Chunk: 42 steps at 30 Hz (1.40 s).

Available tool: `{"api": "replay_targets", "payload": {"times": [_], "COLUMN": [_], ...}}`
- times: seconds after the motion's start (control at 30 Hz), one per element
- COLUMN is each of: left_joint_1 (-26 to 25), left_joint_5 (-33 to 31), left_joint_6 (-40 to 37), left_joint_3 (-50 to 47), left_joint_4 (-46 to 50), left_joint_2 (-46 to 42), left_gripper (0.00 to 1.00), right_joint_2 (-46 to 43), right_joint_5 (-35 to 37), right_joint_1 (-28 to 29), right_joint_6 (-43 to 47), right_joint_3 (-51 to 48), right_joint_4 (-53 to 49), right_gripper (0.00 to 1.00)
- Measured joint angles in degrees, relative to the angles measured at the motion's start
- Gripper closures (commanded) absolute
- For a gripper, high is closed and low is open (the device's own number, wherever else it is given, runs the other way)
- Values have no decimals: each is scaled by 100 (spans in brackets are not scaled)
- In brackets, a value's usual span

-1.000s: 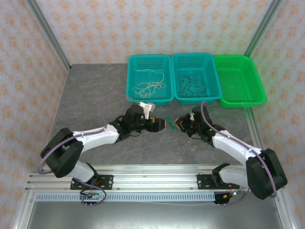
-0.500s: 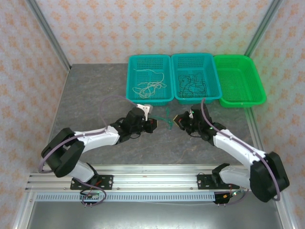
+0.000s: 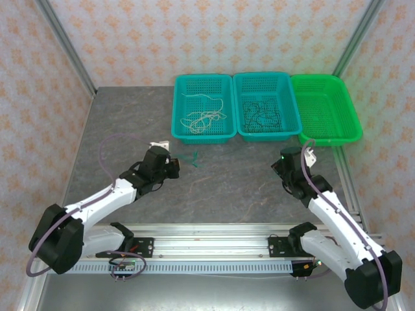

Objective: Untangle the cables

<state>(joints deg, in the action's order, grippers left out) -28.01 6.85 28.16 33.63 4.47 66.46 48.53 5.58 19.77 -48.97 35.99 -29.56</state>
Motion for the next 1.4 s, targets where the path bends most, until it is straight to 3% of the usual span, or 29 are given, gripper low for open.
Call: {"api": "replay_targets", "payload": {"times": [0.1,0.33,0.47,0.57,0.7,0.83,1.03,1.07,1.13,1.17,1.2,1.27,1.4], "left_joint_1": [0,-151,-468,-625,-678,-678,-678,-678,-678,-678,-678,-678,-678], "left_joint_5": [199,962,1099,1145,1182,1161,994,968,938,922,918,918,911], "left_joint_6": [-46,-70,-61,-61,-66,-107,-120,-120,-107,-105,-103,-105,-105], "left_joint_3": [-127,-234,-234,-234,-234,-234,-310,-345,-407,-417,-420,-420,-420], "left_joint_4": [-79,-651,-935,-1143,-1189,-1156,-1119,-1115,-1102,-1080,-1064,-1034,-999], "left_joint_2": [-85,382,450,444,291,-35,-553,-603,-658,-673,-686,-737,-892], "left_gripper": [100,100,100,100,100,100,100,100,100,100,100,100,100], "right_joint_2": [70,807,656,286,146,723,2382,2643,3298,3567,3891,4299,4072], "right_joint_5": [-315,-1794,-2039,-1661,-317,673,837,789,507,345,155,-122,-739], "right_joint_1": [0,0,0,-13,-181,-1045,-2516,-2647,-2896,-2973,-3047,-3112,-3117], "right_joint_6": [125,319,317,385,640,704,448,428,409,431,494,671,927], "right_joint_3": [-142,-271,-271,-188,238,894,1611,1714,2052,2267,2588,3088,3029], "right_joint_4": [238,1268,1799,2179,2726,3117,3512,3515,3486,3383,3191,2846,2719], "right_gripper": [100,100,100,100,100,100,100,92,38,25,19,17,17]}}
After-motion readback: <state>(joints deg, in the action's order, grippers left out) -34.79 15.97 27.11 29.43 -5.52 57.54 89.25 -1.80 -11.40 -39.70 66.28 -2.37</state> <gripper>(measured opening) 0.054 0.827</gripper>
